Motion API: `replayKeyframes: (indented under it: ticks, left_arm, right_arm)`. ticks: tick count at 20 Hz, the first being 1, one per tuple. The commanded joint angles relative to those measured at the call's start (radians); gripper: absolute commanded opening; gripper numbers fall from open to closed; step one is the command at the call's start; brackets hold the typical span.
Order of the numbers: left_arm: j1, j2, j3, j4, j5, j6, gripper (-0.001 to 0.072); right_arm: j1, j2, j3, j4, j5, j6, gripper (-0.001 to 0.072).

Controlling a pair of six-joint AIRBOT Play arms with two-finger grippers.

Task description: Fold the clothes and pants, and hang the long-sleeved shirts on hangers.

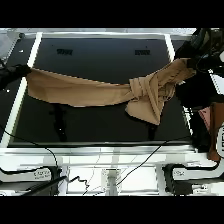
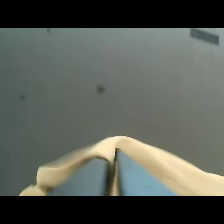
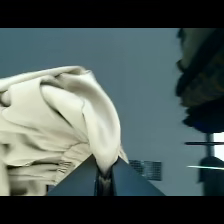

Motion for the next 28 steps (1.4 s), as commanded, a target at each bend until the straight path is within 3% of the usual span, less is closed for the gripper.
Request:
replayKeyframes:
  ticks: [1,4,5,6,7,8,11,14,17,21,24,25,28]
  left_arm:
    - [-0.001,-0.023,0.001,0.0,-0.014,0.0,0.072]
    - [-0.014,0.013,0.001,-0.007,-0.142,0.0,0.0711]
    - [-0.028,0.028,0.001,-0.008,-0.194,0.0,0.0711]
    - [-0.049,0.047,0.001,-0.008,-0.244,0.0,0.0711]
    - [-0.076,0.066,0.001,-0.008,-0.283,0.0,0.0711]
    - [-0.114,0.085,0.001,-0.008,-0.326,0.0,0.0711]
    - [-0.27,0.122,0.001,-0.008,-0.456,-0.002,0.0711]
    - [-0.469,0.099,0.0,-0.008,-0.479,-0.114,0.071]
    - [-0.694,0.029,0.0,-0.008,-0.486,-0.27,0.071]
    - [-1.037,-0.072,0.0,-0.008,-0.347,-0.297,0.071]
    - [-1.224,-0.159,0.0,-0.008,-0.141,-0.655,0.0705]
    - [-1.258,-0.187,0.0,-0.008,-0.089,-0.723,0.0705]
    - [-1.287,-0.237,0.0,-0.008,0.008,-0.818,0.0704]
  right_arm:
    - [0.0,-0.056,-0.008,0.074,-0.042,0.002,0.0039]
    - [0.0,-0.055,-0.007,0.074,-0.042,0.001,0.0042]
    - [0.0,-0.055,-0.007,0.074,-0.043,0.001,0.0095]
    - [0.0,-0.055,-0.007,0.071,-0.043,0.001,0.0266]
    - [0.0,-0.053,-0.007,0.062,-0.043,0.001,0.0536]
    - [0.0,-0.051,-0.007,0.043,-0.04,0.001,0.0658]
    - [-0.001,-0.043,-0.007,-0.012,0.028,0.003,0.0649]
    - [-0.002,-0.044,-0.007,-0.104,0.15,0.004,0.0438]
    - [-0.036,-0.043,-0.007,-0.108,0.223,0.004,0.0435]
    - [-0.103,-0.043,-0.007,-0.064,0.265,0.007,0.0436]
    - [-0.142,-0.043,-0.007,0.0,0.272,0.032,0.0436]
    - [-0.152,-0.043,-0.007,0.022,0.272,0.032,0.0436]
    - [-0.171,-0.043,-0.007,0.062,0.258,0.032,0.0436]
